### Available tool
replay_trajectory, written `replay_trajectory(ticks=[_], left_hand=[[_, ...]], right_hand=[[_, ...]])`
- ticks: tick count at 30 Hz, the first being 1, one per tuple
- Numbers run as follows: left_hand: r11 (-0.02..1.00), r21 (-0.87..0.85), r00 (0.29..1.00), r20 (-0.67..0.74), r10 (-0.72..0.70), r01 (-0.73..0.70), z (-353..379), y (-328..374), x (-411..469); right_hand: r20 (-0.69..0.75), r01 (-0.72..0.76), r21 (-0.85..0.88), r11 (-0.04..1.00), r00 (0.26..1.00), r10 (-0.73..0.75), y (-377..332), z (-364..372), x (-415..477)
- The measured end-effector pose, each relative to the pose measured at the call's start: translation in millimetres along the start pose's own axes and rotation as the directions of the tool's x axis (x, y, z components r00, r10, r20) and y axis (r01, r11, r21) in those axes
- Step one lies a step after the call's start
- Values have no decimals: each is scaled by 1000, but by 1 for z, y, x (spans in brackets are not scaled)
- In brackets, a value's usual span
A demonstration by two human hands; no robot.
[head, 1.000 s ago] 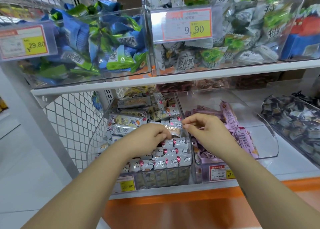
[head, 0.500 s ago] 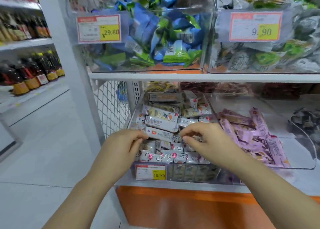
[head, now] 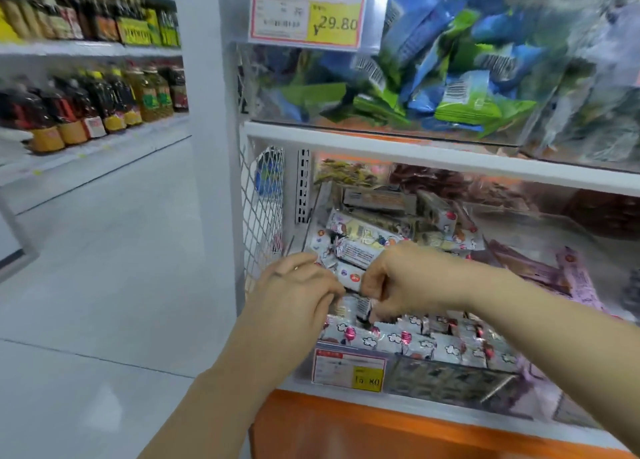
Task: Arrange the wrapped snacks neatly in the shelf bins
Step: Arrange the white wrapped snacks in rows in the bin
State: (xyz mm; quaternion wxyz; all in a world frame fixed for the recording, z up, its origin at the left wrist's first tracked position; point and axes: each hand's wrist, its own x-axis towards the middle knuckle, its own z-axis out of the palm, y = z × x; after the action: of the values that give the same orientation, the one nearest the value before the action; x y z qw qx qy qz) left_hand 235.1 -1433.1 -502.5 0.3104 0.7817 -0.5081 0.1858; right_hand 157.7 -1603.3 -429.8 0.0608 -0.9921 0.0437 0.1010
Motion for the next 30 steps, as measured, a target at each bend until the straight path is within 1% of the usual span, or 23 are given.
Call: replay_trajectory(ticks=[7,9,11,13,15,16,19,21,23,25,27,30], left_hand=[[998,-44,999,31,-37,39,0,-3,1],[998,-49,999,35,-39,41,0,-3,1],[998,-49,999,29,-45,46,0,-2,1],[997,-45,998,8,-57,57,0,-3,1],[996,-45,997,-20,-74,73,0,-4,1],[996,-45,996,-32,-80,79,0,-4,1],[996,-52,995,-61,-77,73,-1,-5,3],[996,-63,995,-65,-75,70,-1,-5,3],[995,-71,995,-63,-81,77,-1,-5,4],[992,-84,994,-48,-95,90,-2,-5,4],[991,-87,994,-37,-106,102,-3,-7,3],[990,-80,991,-48,-124,120,-3,-8,2]], right_hand=[[37,-28,-130,991,999,33,-11,-1,4],[35,-37,-118,992,999,41,-12,-2,3],[-20,-54,-69,996,998,53,-11,-4,2],[-182,-62,-42,997,982,53,-9,-7,1],[-339,-49,-78,996,940,20,-7,-10,3],[-365,-46,-113,992,931,1,-7,-10,5],[-337,-65,-252,965,941,-25,-12,-2,17],[-363,-75,-323,943,930,-51,-16,6,25],[-388,-89,-357,930,920,-61,-19,10,29],[-389,-96,-369,925,919,-60,-19,11,31],[-408,-98,-346,933,912,-55,-19,11,31],[-495,-103,-270,957,867,-47,-18,8,23]])
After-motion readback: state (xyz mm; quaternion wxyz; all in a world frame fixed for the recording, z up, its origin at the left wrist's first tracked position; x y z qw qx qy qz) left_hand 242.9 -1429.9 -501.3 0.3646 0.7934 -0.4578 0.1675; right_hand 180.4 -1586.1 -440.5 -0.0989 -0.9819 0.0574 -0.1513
